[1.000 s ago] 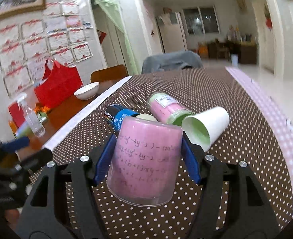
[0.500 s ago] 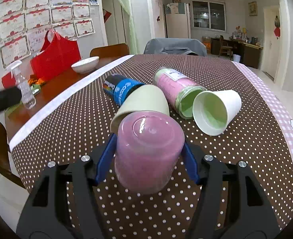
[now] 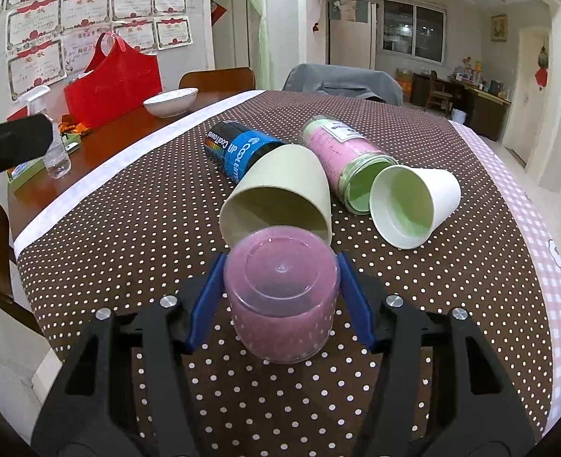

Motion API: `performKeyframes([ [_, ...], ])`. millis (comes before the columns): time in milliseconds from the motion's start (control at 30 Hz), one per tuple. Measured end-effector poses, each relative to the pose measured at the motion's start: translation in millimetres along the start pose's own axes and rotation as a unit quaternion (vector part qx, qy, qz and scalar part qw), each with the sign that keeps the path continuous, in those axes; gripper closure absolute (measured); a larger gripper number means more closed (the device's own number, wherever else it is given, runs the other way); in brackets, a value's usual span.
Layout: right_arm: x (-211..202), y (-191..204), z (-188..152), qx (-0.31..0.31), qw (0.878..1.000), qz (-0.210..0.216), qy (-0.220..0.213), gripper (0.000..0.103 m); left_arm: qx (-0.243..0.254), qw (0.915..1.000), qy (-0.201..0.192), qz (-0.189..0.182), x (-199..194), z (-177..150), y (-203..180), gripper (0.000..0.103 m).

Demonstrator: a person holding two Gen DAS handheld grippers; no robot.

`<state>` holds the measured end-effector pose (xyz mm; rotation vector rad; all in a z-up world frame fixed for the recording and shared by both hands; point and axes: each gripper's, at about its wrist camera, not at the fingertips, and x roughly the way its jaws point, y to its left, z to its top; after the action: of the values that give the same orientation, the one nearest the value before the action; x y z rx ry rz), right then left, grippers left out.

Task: Flip cup upside down
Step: 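Open the right gripper and withdraw from the pink cup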

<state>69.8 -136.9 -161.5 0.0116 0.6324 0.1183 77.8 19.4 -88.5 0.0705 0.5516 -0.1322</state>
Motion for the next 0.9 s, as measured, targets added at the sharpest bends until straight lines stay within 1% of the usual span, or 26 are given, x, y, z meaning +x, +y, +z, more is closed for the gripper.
performKeyframes([
  [33,-3.8,-0.9,0.0,0.002,1.0,0.002,-0.006,0.017,0.001,1.0,0.0,-0.001,-0.6,0.2,-1.3,0.014],
  [67,-7.7,-1.0,-0.1,0.001,1.0,0.002,-0.011,0.006,0.001,1.0,0.0,-0.002,-1.2,0.4,-2.1,0.014],
  [267,-26.9,-10.2,8.1,0.019,1.0,0.01,-0.021,0.006,0.004,0.9999,-0.005,-0.007,-9.3,2.4,-8.7,0.014],
  [367,-39.9,-17.6,15.1,0.036,0.999,0.015,-0.033,0.006,0.009,0.9999,-0.011,-0.007,-16.7,5.6,-13.0,0.014],
  [600,-74.5,-33.1,34.4,0.065,0.997,-0.004,-0.051,0.006,0.02,0.9992,-0.033,0.006,-36.5,14.2,-19.6,0.014],
  [767,-101.9,-52.0,48.6,0.089,0.993,-0.035,-0.067,0.006,0.026,0.9982,-0.052,0.013,-52.4,19.9,-24.0,0.014],
  [900,-128.1,-58.2,58.3,0.091,0.991,-0.052,-0.089,0.006,0.029,0.9974,-0.064,0.015,-65.8,24.1,-28.4,0.014],
])
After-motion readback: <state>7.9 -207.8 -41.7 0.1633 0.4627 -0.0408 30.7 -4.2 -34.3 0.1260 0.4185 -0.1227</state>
